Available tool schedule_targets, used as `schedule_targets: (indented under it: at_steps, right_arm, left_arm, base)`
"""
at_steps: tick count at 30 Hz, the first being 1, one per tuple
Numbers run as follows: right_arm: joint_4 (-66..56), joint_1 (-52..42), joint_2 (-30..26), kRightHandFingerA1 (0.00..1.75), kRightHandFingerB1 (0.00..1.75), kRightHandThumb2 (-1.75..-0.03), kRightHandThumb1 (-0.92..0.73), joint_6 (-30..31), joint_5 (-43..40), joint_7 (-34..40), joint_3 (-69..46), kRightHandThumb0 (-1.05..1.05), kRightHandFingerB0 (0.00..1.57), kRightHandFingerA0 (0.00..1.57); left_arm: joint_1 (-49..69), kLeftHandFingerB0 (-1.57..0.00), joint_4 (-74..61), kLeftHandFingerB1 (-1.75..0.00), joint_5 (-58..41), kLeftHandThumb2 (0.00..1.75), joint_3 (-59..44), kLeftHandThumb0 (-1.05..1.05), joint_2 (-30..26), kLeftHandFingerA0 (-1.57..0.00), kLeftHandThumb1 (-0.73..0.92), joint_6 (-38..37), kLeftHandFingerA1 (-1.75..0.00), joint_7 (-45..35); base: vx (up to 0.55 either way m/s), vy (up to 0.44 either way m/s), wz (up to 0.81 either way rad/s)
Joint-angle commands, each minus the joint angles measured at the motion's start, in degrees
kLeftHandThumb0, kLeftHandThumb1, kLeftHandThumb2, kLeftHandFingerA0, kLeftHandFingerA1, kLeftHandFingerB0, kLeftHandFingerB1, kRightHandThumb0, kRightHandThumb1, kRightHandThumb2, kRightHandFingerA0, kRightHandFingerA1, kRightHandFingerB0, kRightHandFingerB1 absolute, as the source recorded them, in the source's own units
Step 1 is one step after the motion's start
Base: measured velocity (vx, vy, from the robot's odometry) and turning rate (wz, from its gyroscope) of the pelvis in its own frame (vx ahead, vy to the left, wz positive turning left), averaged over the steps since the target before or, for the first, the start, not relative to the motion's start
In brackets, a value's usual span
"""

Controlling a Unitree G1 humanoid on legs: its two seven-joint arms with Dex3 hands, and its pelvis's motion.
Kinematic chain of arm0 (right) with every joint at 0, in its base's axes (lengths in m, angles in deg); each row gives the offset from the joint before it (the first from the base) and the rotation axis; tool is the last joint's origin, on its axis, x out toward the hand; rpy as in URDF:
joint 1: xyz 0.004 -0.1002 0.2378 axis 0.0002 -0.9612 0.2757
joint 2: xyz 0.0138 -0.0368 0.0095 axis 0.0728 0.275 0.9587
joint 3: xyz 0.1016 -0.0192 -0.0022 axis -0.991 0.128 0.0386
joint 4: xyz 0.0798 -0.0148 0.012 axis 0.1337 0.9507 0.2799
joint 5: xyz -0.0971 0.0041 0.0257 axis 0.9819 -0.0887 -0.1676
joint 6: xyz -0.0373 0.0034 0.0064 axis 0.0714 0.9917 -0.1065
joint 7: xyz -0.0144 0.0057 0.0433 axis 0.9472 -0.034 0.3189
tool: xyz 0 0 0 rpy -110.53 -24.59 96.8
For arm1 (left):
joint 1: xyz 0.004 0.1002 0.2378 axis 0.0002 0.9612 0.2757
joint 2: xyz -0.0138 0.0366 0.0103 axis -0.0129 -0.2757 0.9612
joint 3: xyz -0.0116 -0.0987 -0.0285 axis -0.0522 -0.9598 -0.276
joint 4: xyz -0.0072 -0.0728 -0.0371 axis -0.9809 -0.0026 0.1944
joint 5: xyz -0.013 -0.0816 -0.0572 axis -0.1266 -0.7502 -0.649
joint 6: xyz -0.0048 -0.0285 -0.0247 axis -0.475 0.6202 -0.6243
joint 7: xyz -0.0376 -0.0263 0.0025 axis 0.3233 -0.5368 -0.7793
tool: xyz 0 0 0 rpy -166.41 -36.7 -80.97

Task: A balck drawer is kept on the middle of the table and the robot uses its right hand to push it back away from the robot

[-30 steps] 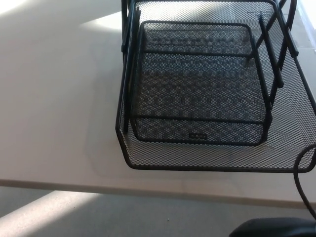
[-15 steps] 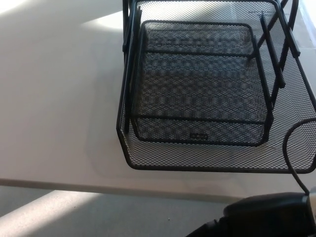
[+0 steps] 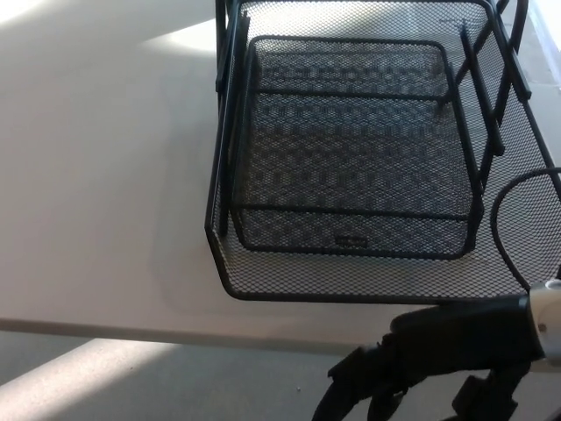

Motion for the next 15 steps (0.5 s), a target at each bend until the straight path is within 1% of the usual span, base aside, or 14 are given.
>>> schedule_targets:
  at_steps: [1, 2, 9, 10, 12, 15]
  right_arm:
    - [2.92, 4.65, 0.81, 0.37, 0.32, -0.64, -0.79, 0.74, 1.45, -2.43, 1.06, -0.55, 0.30, 0.41]
    - [3.79, 5.79, 1.06, 0.37, 0.32, -0.66, -0.80, 0.95, 1.71, -2.68, 1.32, -0.57, 0.28, 0.38]
    - [9.59, 11.23, 2.59, 0.37, 0.32, -0.65, -0.80, 1.29, 3.73, -3.56, 2.84, -0.56, 0.30, 0.39]
    - [10.32, 11.65, 2.85, 0.37, 0.32, -0.64, -0.80, 1.12, 3.92, -3.54, 3.01, -0.55, 0.30, 0.40]
    - [12.60, 12.99, 3.63, 0.37, 0.32, -0.65, -0.79, 0.68, 4.89, -3.47, 3.82, -0.55, 0.31, 0.40]
    - [14.52, 14.28, 4.35, 0.37, 0.33, -0.65, -0.79, 0.44, 5.80, -3.59, 4.67, -0.56, 0.31, 0.40]
  left_arm:
    - [0.27, -0.30, 0.30, -0.32, 0.69, 0.62, -0.19, -0.56, -1.24, -0.49, 0.71, -0.59, -0.38, -0.18]
    - [0.26, -0.30, 0.36, -0.32, 0.72, 0.62, -0.19, -0.57, -1.22, -0.47, 0.71, -0.49, -0.38, -0.08]
    - [0.16, -0.30, 0.34, -0.32, 0.67, 0.62, -0.21, -0.56, -1.14, -0.46, 0.72, -0.26, -0.38, -0.22]
    - [0.17, -0.31, 0.47, -0.32, 0.72, 0.62, -0.19, -0.56, -1.10, -0.48, 0.71, -0.48, -0.38, -0.06]
    - [0.18, -0.28, 0.39, -0.31, 0.98, 0.62, 0.03, -0.56, -1.17, -0.45, 0.72, -0.54, -0.38, 0.10]
    - [0.21, -0.30, 0.50, -0.32, 0.78, 0.62, -0.11, -0.56, -1.17, -0.47, 0.72, -0.64, -0.38, -0.14]
  base:
    - [0.00, 0.000, 0.00]
    - [0.00, 0.000, 0.00]
    - [0.00, 0.000, 0.00]
    - [0.00, 0.000, 0.00]
    - [0.00, 0.000, 0.00]
    - [0.00, 0.000, 0.00]
